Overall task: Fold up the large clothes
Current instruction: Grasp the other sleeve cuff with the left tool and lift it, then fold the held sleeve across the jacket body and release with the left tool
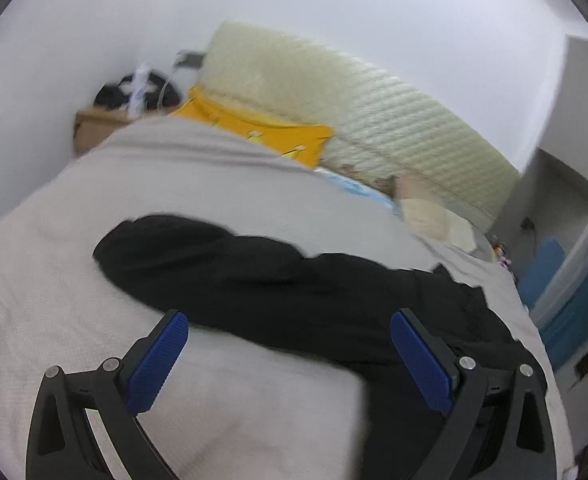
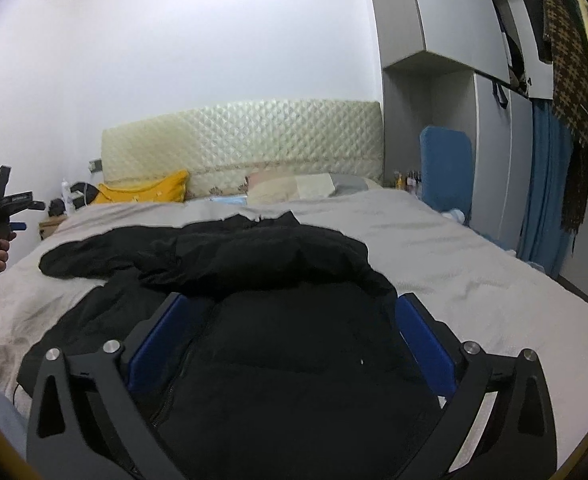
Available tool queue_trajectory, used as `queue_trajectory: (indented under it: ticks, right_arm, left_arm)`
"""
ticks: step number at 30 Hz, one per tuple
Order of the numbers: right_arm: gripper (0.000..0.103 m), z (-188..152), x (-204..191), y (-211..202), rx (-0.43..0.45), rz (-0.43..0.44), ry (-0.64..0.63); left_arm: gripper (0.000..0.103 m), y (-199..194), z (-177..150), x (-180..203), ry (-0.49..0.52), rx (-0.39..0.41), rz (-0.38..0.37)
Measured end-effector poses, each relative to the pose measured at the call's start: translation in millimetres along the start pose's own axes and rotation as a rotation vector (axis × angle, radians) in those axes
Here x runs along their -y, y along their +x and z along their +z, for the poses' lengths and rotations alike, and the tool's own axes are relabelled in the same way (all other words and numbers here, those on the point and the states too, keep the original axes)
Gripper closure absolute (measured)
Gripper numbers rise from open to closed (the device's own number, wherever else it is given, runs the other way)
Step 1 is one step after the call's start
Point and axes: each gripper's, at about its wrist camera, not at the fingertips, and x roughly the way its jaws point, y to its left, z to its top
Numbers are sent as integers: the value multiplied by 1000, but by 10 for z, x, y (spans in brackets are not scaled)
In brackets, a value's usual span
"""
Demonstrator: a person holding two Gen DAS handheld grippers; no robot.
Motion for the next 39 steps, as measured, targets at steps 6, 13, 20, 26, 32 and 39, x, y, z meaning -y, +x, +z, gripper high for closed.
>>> queue_trajectory:
  ticks: [6,13,20,26,32,39]
  right_arm:
    - [0,-23,-138,388,-98,-51,10]
    - [0,3,-445,814,-175,-87,-35]
    - [0,-66,-645,1166,-242,-102,-84]
    - [0,-79,-657,1256,-265,-102,-81]
    - [0,71,-585,1122,-242,-39,-59]
    - [0,171,-518,882,-208,18,-74]
  left_arm:
    - [1,749,-52,-822,-120,-53,1]
    - [1,1567,-148,-1606,-263,-119,27]
    - [1,1929,-5,-1790,-311,-69,1]
    - [62,2005,158,-1807,-341,-33,-10]
    - [95,1655,426,-1538,-257,16,60]
    - [98,936,943,-759,-89,86,134]
